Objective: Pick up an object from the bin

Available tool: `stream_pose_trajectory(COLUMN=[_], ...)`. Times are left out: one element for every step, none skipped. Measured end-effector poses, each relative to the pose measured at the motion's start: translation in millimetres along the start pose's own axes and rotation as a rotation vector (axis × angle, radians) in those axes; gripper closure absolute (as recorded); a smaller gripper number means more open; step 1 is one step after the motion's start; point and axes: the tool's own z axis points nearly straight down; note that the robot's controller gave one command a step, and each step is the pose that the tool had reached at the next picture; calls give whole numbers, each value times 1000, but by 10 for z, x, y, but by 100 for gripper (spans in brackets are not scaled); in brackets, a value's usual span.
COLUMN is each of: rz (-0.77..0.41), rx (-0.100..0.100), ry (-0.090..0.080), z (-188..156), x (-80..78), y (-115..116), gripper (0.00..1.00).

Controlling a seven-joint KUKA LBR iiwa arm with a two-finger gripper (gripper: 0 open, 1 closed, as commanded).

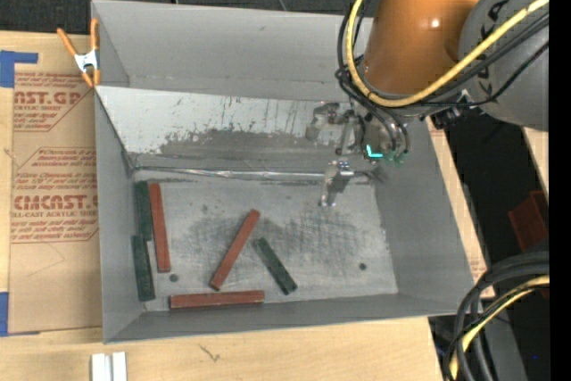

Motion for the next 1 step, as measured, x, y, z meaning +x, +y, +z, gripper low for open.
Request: stream_pose_trajectory(rz=[0], rx=[0], ry=[-8], z=[-41], x=[-14], y=[1], gripper=[0])
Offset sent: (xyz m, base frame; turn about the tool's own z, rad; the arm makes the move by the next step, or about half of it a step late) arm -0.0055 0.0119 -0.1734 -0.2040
